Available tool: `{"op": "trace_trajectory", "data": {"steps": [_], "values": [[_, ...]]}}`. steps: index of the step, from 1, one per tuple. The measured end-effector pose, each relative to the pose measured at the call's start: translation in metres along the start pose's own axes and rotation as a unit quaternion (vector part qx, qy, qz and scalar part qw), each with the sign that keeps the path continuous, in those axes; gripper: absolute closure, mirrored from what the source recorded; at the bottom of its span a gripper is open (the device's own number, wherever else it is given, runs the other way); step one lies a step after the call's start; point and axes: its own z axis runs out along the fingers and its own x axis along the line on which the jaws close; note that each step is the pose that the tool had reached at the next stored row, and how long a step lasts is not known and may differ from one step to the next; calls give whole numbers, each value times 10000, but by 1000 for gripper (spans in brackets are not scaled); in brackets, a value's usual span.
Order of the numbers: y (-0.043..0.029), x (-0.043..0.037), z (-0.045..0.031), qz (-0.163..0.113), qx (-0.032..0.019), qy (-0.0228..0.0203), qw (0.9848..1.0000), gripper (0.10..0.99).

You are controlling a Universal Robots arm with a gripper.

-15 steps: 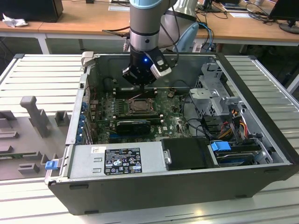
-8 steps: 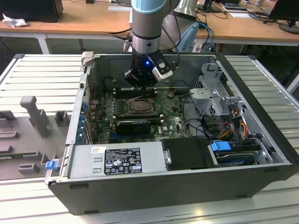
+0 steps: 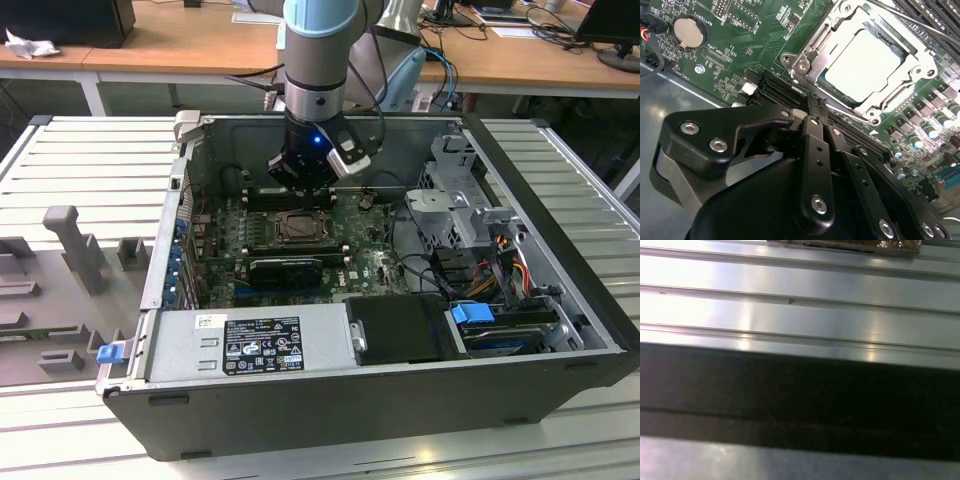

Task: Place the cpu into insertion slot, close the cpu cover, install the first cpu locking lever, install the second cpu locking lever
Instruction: 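Install the first cpu locking lever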

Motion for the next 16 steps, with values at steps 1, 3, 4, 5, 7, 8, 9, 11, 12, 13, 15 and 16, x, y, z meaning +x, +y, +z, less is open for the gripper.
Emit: {"op": "trace_trajectory", "data": {"steps": [1, 3, 4, 5, 7, 8, 9, 11, 12, 13, 15, 16], "values": [[-1, -3, 8, -1, 1, 0, 10000, 980], [-2, -6, 22, 0, 10, 1, 10000, 980], [-3, -7, 28, 0, 20, 1, 10000, 980], [-3, -8, 34, 0, 44, 4, 10000, 980], [-4, -9, 40, -1, 96, 7, 10000, 980], [-4, -9, 43, -1, 118, 9, 9999, 980], [-4, -9, 45, -2, 141, 11, 9999, 980], [-5, -11, 54, -3, 165, 13, 9999, 980], [-5, -11, 59, -2, 168, 14, 9999, 980], [-6, -12, 64, -2, 169, 15, 9999, 980], [-8, -16, 69, -1, 161, 14, 9999, 980], [-9, -17, 69, -1, 135, 11, 9999, 980]]}}
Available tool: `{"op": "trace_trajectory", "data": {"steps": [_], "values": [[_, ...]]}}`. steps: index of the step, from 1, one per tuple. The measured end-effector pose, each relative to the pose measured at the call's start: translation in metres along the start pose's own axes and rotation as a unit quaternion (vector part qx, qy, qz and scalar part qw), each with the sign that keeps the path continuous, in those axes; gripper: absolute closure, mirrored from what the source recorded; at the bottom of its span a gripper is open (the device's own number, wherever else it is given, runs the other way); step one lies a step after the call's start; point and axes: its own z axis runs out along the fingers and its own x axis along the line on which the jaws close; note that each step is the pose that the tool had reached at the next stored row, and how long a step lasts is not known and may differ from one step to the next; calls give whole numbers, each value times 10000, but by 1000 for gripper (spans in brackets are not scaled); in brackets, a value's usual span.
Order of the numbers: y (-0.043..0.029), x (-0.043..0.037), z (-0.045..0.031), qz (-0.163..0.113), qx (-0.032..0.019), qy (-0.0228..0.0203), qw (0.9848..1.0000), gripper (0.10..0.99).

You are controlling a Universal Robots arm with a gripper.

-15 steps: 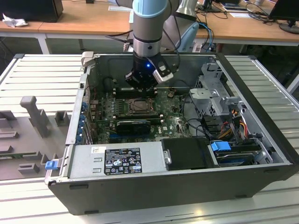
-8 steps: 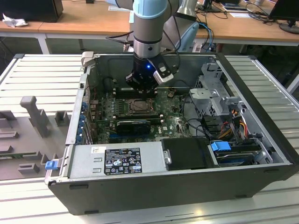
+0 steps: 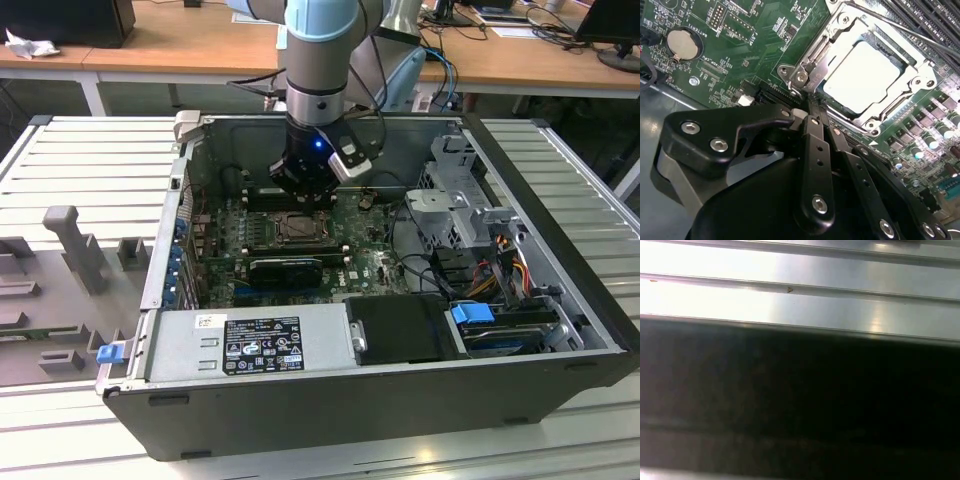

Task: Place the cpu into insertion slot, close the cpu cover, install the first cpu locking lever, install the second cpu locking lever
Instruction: 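Install the first cpu locking lever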

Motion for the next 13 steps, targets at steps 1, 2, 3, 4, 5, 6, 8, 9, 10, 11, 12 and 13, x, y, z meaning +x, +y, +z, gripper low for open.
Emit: {"op": "trace_trajectory", "data": {"steps": [1, 2, 3, 4, 5, 6, 8, 9, 10, 11, 12, 13], "values": [[2, -2, 2, 0, -66, -6, 10000, 980], [2, -2, 3, 0, -103, -8, 9999, 980], [3, -2, 1, 1, -108, -9, 9999, 980], [5, -3, -7, 1, -113, -12, 9999, 980], [5, -3, -37, 1, -111, -12, 9999, 980], [6, -3, -77, 1, -109, -10, 9999, 980], [10, -4, -170, 1, -108, -10, 9999, 980], [12, -4, -217, 1, -108, -9, 9999, 980], [12, -5, -223, 0, -108, -9, 9999, 980], [8, -5, -223, -1, -108, -10, 9999, 980], [-1, -4, -224, 0, -108, -9, 9999, 980], [-14, -2, -224, 0, -108, -9, 9999, 980]]}}
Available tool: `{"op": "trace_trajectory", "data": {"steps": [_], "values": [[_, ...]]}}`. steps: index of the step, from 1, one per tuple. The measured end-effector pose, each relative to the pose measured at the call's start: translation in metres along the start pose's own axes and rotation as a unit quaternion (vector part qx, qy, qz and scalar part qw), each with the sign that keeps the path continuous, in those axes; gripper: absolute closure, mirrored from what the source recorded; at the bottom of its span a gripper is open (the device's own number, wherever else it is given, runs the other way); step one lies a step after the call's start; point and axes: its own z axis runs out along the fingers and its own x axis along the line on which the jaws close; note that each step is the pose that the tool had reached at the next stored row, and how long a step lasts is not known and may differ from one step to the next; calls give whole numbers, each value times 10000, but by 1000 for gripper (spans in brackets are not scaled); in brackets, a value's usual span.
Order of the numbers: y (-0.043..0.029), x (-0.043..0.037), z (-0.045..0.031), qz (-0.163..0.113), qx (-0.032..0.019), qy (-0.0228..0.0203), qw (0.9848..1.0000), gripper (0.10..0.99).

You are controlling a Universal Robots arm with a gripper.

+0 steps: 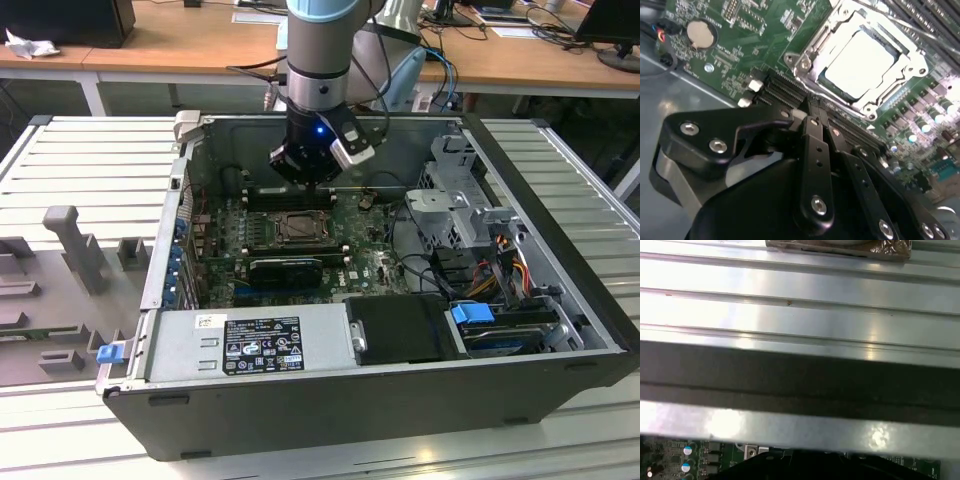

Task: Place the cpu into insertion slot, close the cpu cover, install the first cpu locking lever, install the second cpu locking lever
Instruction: 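Install the first cpu locking lever, then install the second cpu locking lever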

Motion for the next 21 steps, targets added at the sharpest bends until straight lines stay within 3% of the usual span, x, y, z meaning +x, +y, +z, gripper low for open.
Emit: {"op": "trace_trajectory", "data": {"steps": [11, 12, 15, 18, 20, 21], "values": [[-127, 6, -8, 0, 1, 0, 10000, 980], [-129, 7, -35, 1, 1, 0, 10000, 980], [-116, 4, -229, 1, 1, 0, 10000, 980], [-152, 6, -250, 2, 1, 0, 10000, 980], [-214, 11, -254, 3, 1, 0, 10000, 980], [-287, 17, -258, 3, 1, 0, 10000, 980]]}}
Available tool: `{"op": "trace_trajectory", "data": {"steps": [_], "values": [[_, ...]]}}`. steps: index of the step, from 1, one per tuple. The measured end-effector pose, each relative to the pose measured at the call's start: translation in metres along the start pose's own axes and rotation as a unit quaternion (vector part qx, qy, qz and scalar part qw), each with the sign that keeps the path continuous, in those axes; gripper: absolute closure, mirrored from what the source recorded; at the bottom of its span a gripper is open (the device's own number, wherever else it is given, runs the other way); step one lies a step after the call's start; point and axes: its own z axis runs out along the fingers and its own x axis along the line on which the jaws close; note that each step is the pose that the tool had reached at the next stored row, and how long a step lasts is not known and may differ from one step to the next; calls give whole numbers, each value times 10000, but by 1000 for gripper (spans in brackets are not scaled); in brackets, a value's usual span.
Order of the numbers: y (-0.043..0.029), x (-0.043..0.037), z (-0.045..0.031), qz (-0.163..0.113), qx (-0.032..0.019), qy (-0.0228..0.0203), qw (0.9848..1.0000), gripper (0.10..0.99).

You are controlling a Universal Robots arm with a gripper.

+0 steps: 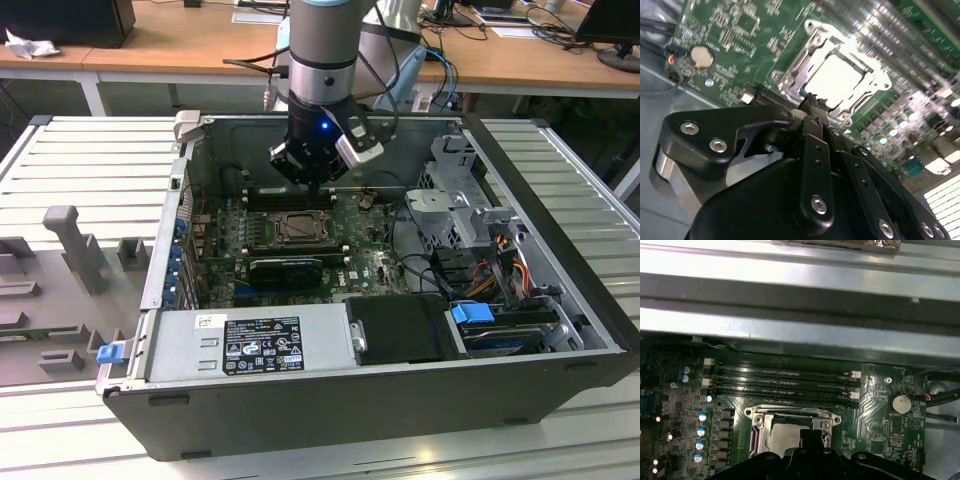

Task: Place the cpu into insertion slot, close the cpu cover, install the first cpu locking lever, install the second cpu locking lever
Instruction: 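Install the second cpu locking lever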

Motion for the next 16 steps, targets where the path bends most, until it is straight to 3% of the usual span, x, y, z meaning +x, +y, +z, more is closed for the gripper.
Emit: {"op": "trace_trajectory", "data": {"steps": [2, 4, 6, 8, 12, 16], "values": [[-163, 13, -11, 1, 0, 0, 10000, 980], [-285, 22, -18, 1, 0, 10, 10000, 980], [-365, 29, -19, 4, -6, 50, 10000, 980], [-499, 50, -9, 4, -39, 53, 10000, 980], [-512, 235, 35, 4, -56, 59, 10000, 980], [-518, 264, 136, 4, -56, 63, 10000, 980]]}}
